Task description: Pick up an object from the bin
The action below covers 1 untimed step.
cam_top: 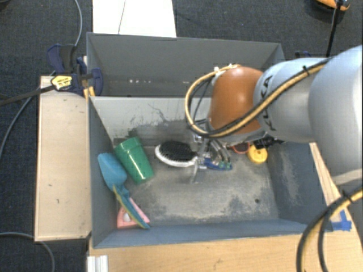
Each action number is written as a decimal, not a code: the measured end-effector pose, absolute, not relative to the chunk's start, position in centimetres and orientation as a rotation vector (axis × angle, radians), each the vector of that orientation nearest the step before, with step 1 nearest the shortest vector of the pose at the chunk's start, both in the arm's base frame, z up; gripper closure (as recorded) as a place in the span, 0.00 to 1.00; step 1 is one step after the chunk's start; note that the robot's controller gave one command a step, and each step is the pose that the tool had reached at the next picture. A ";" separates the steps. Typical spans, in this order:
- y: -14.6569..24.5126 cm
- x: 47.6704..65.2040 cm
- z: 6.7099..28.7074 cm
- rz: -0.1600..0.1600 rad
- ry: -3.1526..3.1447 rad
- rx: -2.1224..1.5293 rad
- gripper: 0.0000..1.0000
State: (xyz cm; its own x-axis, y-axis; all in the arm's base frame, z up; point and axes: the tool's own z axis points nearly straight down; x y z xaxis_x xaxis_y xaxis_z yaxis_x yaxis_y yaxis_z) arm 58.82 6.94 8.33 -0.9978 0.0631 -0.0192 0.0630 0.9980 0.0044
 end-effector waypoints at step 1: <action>5.8 58.5 7.1 0.000 3.124 0.115 1.00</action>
Offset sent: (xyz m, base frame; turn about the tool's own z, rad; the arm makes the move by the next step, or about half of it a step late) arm 0.0000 0.0000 0.0000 0.0000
